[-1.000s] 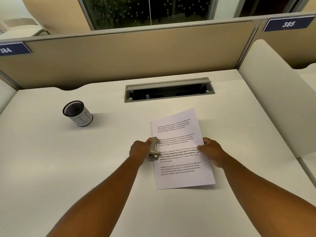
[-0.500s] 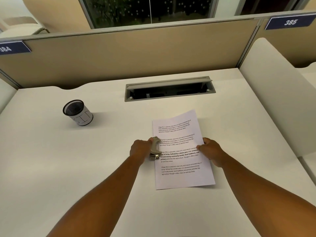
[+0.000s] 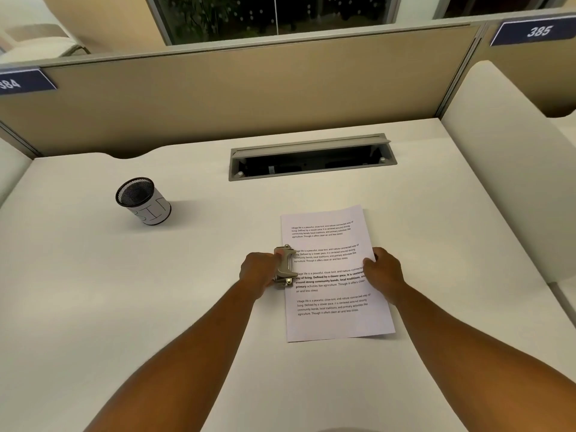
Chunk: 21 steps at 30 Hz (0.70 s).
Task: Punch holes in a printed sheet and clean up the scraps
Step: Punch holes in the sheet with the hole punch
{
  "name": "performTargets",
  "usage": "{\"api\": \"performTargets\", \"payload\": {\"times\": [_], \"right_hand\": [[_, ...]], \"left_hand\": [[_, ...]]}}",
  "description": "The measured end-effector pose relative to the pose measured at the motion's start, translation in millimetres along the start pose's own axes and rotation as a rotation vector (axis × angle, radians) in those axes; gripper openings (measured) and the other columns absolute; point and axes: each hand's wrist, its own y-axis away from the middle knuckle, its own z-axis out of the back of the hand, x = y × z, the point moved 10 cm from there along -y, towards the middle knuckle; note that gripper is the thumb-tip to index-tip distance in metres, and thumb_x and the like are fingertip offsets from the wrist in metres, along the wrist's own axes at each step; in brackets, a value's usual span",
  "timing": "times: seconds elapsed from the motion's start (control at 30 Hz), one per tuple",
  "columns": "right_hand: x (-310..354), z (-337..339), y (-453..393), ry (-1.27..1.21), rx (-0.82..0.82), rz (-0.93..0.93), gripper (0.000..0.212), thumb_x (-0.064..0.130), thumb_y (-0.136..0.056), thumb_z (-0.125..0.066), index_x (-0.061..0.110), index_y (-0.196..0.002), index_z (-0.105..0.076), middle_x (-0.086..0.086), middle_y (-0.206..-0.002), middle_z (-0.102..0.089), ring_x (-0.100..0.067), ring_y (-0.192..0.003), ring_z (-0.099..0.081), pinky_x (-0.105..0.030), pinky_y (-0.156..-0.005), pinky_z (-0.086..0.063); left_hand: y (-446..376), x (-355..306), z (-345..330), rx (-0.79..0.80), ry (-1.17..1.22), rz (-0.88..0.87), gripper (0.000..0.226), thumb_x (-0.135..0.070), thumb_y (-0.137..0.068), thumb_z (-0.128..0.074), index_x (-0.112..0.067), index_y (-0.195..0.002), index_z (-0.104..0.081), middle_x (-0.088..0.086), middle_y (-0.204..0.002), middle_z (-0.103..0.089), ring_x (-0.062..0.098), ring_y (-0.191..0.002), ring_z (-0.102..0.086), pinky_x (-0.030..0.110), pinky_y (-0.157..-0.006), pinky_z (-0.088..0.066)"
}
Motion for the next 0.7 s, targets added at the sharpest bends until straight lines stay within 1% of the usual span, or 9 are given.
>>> {"api": "performTargets", "payload": {"times": [0.07, 0.13, 0.17, 0.27, 0.33, 0.43, 0.5, 0.6, 0.7], "right_hand": [[-1, -2, -2, 0.010, -0.009, 0.009, 0.026, 0.009, -0.088, -0.043, 0.006, -0.107, -0.061, -0.007, -0.099, -0.065, -0.025, -0.085, -0.059, -0.028, -0.072, -0.046], [-2, 0, -5, 0.064, -0.054, 0.028, 0.024, 0.013, -0.087, -0.047, 0.004, -0.103, -0.062, -0.013, -0.105, -0.066, -0.030, -0.093, -0.060, -0.031, -0.079, -0.048], [-1, 2, -5, 0.122, -0.089, 0.042, 0.026, 0.016, -0.087, -0.050, 0.003, -0.106, -0.060, -0.016, -0.110, -0.062, -0.033, -0.101, -0.058, -0.034, -0.084, -0.046], [4, 9, -1, 0.324, -0.205, 0.077, 0.046, 0.027, -0.089, -0.055, 0.003, -0.128, -0.048, -0.017, -0.127, -0.047, -0.035, -0.120, -0.043, -0.044, -0.096, -0.040], [12, 9, 3, 0.437, -0.252, 0.155, 0.053, 0.033, -0.090, -0.055, 0.006, -0.133, -0.044, -0.014, -0.135, -0.044, -0.033, -0.126, -0.037, -0.047, -0.098, -0.039], [20, -4, 6, 0.542, -0.246, 0.307, 0.056, 0.038, -0.091, -0.053, 0.008, -0.137, -0.044, -0.012, -0.148, -0.038, -0.032, -0.138, -0.028, -0.048, -0.109, -0.031], [26, -15, 10, 0.611, -0.245, 0.395, 0.055, 0.040, -0.092, -0.049, 0.008, -0.137, -0.045, -0.013, -0.153, -0.033, -0.033, -0.143, -0.023, -0.051, -0.114, -0.024], [33, -35, 15, 0.716, -0.224, 0.483, 0.060, 0.047, -0.093, -0.033, 0.010, -0.138, -0.046, -0.011, -0.157, -0.027, -0.033, -0.147, -0.016, -0.054, -0.118, -0.016], [34, -53, 16, 0.768, -0.167, 0.548, 0.067, 0.051, -0.092, -0.019, 0.012, -0.140, -0.045, -0.010, -0.159, -0.023, -0.031, -0.149, -0.010, -0.054, -0.119, -0.011]], "left_hand": [[-1, 1, 0, 0.010, 0.016, 0.010, 0.031, -0.041, -0.080, -0.068, -0.012, -0.072, -0.061, 0.006, -0.074, -0.065, 0.022, -0.071, -0.063, 0.036, -0.074, -0.061], [-2, 2, -1, 0.016, 0.028, 0.018, 0.032, -0.043, -0.077, -0.069, -0.013, -0.068, -0.060, 0.006, -0.073, -0.065, 0.022, -0.072, -0.064, 0.038, -0.076, -0.062], [-3, 2, 0, 0.017, 0.028, 0.018, 0.033, -0.043, -0.077, -0.069, -0.014, -0.067, -0.060, 0.006, -0.073, -0.065, 0.022, -0.072, -0.063, 0.038, -0.077, -0.062], [-3, 2, 0, 0.017, 0.023, 0.014, 0.031, -0.042, -0.079, -0.068, -0.012, -0.071, -0.061, 0.006, -0.074, -0.065, 0.021, -0.071, -0.063, 0.038, -0.079, -0.061], [-4, 3, -1, 0.018, 0.023, 0.012, 0.031, -0.040, -0.080, -0.067, -0.011, -0.073, -0.061, 0.007, -0.074, -0.065, 0.021, -0.070, -0.062, 0.037, -0.078, -0.061], [-4, 2, -1, 0.011, 0.026, 0.010, 0.032, -0.039, -0.080, -0.067, -0.010, -0.070, -0.059, 0.007, -0.073, -0.064, 0.021, -0.069, -0.063, 0.037, -0.078, -0.061], [-2, 3, -1, 0.009, 0.032, 0.010, 0.034, -0.041, -0.080, -0.068, -0.010, -0.069, -0.060, 0.007, -0.071, -0.064, 0.021, -0.068, -0.063, 0.037, -0.077, -0.060], [0, 2, -1, 0.012, 0.041, 0.013, 0.033, -0.040, -0.080, -0.069, -0.010, -0.069, -0.062, 0.006, -0.071, -0.065, 0.022, -0.069, -0.064, 0.036, -0.076, -0.061], [1, 1, -1, 0.016, 0.044, 0.008, 0.032, -0.038, -0.080, -0.069, -0.009, -0.071, -0.063, 0.007, -0.073, -0.066, 0.022, -0.071, -0.064, 0.042, -0.082, -0.061]]}}
